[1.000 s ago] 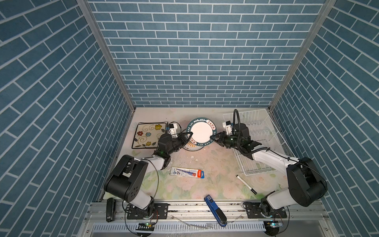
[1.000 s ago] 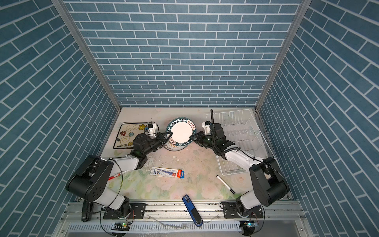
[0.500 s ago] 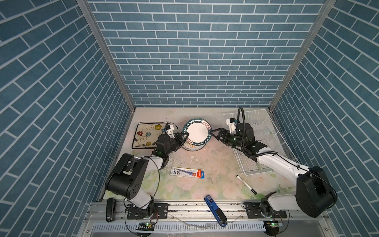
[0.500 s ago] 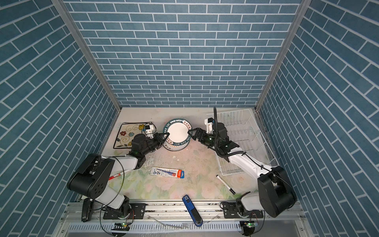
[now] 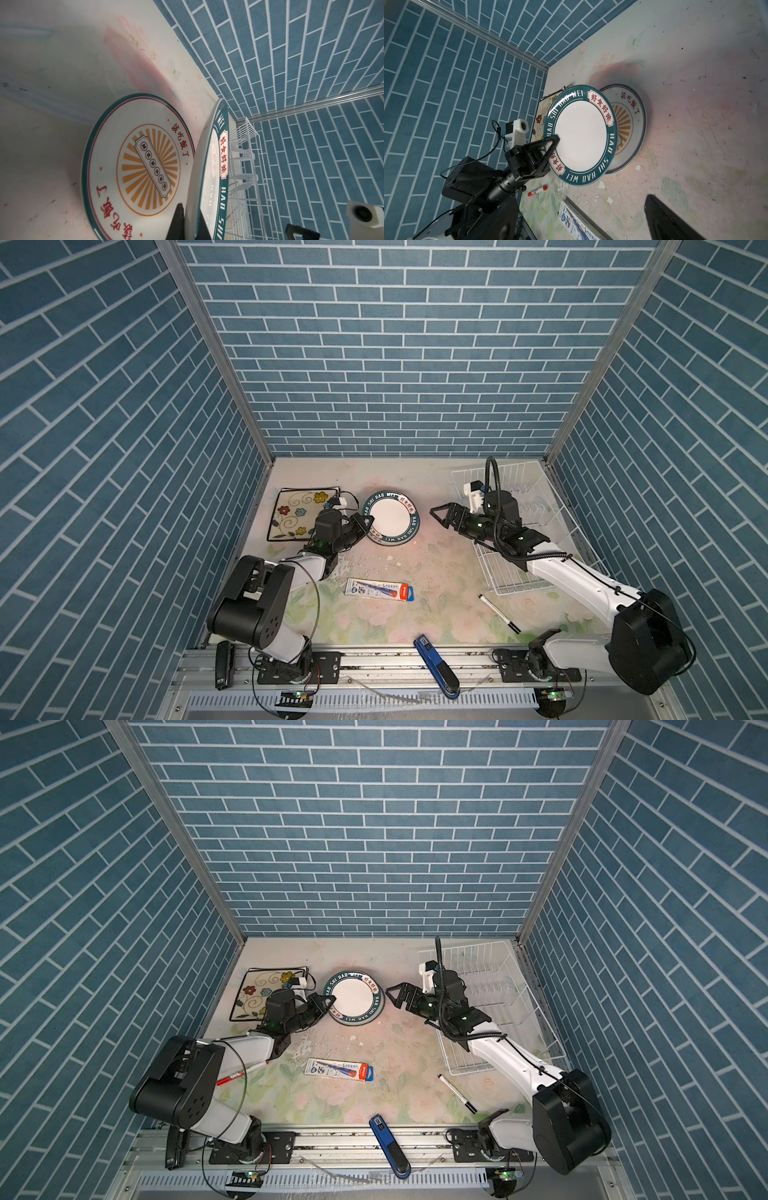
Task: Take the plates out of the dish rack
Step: 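Open the right gripper and draw it back while the left holds the plate, then lower the green-rimmed plate flat onto the sunburst plate with the left gripper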
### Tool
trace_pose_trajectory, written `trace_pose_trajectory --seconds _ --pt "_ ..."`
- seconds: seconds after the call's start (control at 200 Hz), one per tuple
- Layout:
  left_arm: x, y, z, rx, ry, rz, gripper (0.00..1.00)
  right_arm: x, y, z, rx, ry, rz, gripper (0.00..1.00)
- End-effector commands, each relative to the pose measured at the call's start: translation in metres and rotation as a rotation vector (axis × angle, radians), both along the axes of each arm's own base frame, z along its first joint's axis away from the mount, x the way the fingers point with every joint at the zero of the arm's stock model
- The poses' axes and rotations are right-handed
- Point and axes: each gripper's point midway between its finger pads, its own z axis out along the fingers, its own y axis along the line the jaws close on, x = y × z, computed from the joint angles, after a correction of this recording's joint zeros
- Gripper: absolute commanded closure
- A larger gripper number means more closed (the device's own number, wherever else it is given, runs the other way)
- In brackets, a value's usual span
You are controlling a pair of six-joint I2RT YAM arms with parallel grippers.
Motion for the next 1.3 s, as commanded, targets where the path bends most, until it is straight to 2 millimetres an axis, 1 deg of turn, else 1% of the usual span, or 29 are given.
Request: trace_pose_trajectory --seconds 0.0,0.225,0.375,0.465,0.58,0.59,0.63,1.0,1.296 --pt "0.008 0.007 0.011 0.088 -0.048 0.003 1.0 0.005 -0.002 0.014 -0.032 -0.062 0.002 0.04" --pt "0.018 0.004 0.006 0.082 -0.028 -0.009 1.0 0.005 -0.002 0.012 -0.041 -0.062 0.011 0.04" --pt "0.025 0.004 0.002 0.084 -0.019 -0.01 1.0 0.002 -0.004 0.019 -0.033 -0.071 0.015 0.04" --pt "0.028 0.004 -0.002 0.084 -0.009 -0.012 1.0 0.0 -0.006 0.02 -0.041 -0.077 0.01 0.04" --pt "0.028 0.004 -0.015 0.084 0.027 -0.015 1.0 0.001 -0.01 0.017 -0.069 -0.078 0.0 0.04" --pt "0.033 0.002 -0.009 0.079 0.014 -0.015 1.0 0.0 -0.01 0.016 -0.071 -0.077 0.002 0.04" --pt "0.035 0.002 -0.008 0.076 0.011 -0.015 1.0 0.0 -0.009 0.017 -0.072 -0.08 0.005 0.04" --pt "0.042 -0.001 -0.018 0.075 0.032 -0.021 1.0 0.0 -0.005 0.008 -0.08 -0.062 0.034 0.05" --pt "0.043 -0.003 -0.026 0.075 0.046 -0.027 1.0 -0.002 -0.002 0.008 -0.075 -0.051 0.054 0.05"
